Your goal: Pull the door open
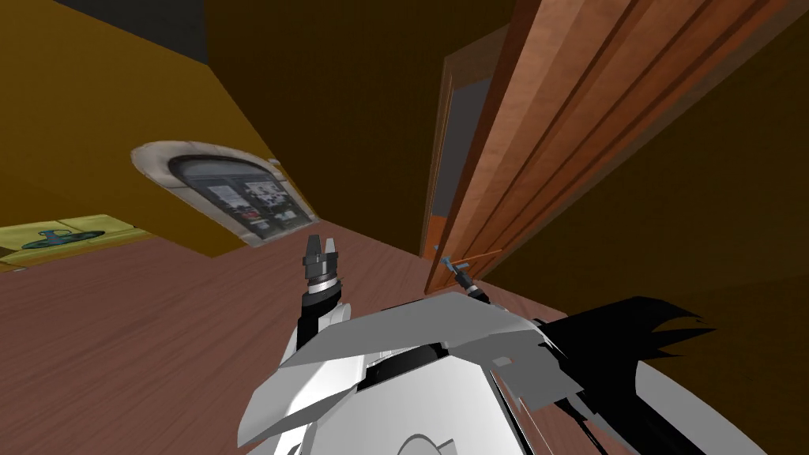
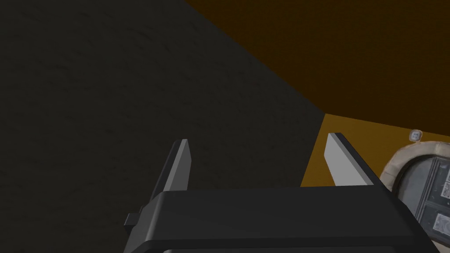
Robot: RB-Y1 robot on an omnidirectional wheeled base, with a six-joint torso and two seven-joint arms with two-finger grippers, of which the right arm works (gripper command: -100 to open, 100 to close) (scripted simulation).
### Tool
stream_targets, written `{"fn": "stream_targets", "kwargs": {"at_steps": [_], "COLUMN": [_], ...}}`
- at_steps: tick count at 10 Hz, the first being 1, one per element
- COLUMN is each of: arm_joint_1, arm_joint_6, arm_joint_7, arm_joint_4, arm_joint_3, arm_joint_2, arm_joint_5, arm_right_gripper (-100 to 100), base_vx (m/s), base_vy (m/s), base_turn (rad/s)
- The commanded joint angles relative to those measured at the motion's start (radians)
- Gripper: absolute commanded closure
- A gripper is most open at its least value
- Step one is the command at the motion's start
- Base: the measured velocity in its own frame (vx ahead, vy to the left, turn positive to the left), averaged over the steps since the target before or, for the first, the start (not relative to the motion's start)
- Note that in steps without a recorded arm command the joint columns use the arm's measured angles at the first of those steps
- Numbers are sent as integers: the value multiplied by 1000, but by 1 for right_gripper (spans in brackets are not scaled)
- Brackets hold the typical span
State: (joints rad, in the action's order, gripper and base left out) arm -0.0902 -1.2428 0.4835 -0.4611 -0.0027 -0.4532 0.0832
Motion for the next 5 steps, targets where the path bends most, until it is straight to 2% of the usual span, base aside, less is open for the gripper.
{"fn": "stream_targets", "kwargs": {"at_steps": [1,2,3,5], "arm_joint_1": [15,15,5,1], "arm_joint_6": [-33,-33,-51,-59], "arm_joint_7": [5,5,9,11], "arm_joint_4": [49,49,54,56], "arm_joint_3": [-2,-2,-1,-1], "arm_joint_2": [-10,-10,-15,-17], "arm_joint_5": [0,0,2,4], "arm_right_gripper": [100,100,100,100], "base_vx": [-123,-39,-68,-75], "base_vy": [-35,1,-15,-38], "base_turn": [42,-15,85,75]}}
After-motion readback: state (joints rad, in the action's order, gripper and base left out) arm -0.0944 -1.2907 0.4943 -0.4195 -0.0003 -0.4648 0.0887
